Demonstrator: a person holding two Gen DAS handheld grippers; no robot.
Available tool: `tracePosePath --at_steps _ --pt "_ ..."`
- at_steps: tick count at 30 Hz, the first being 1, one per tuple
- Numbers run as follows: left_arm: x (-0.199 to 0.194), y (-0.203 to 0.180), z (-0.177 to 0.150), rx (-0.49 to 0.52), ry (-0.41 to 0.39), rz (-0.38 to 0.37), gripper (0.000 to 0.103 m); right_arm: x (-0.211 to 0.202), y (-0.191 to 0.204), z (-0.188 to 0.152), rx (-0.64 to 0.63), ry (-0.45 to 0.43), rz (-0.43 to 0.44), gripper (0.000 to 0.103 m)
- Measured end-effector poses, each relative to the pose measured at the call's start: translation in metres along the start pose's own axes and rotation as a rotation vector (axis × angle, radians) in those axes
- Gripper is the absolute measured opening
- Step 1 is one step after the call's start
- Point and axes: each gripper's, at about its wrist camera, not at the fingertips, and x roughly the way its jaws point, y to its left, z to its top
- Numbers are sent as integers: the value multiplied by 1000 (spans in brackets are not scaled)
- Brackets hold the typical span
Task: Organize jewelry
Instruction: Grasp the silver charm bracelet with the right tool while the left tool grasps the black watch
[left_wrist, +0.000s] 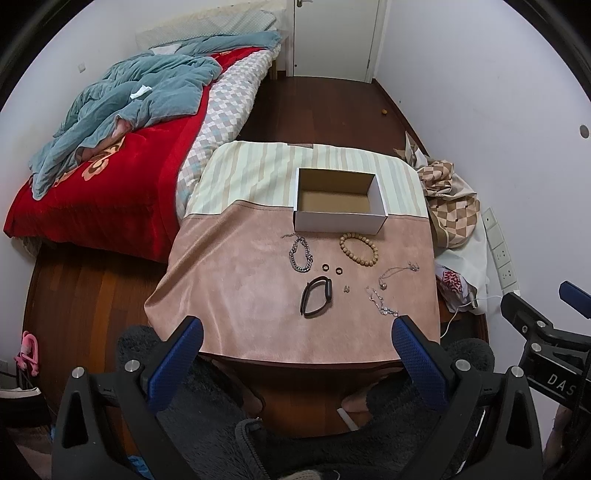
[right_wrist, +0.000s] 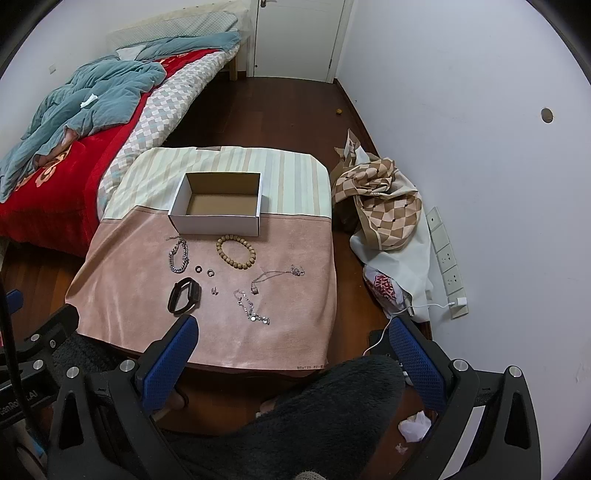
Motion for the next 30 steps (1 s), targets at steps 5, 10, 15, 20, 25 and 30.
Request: tracePosePath --at_steps 5,10,15,20,25,30 --pt "0 0 0 0 0 -2 103 0 1 -1 -1 -1 0 103" --pt "8 -1 8 16 -29 11 103 2 -2 4 2 -11 1 103" --pt "55 0 29 43 -40 77 103 33 -22 16 70 -24 2 103" --pt "122 2 28 51 24 109 103 104 -31 17 136 41 28 103" --pt "191 6 11 62 141 163 103 190 -12 -7 101 156 51 90" --pt "230 10 -12 66 239 188 103 254 12 -35 58 238 105 80"
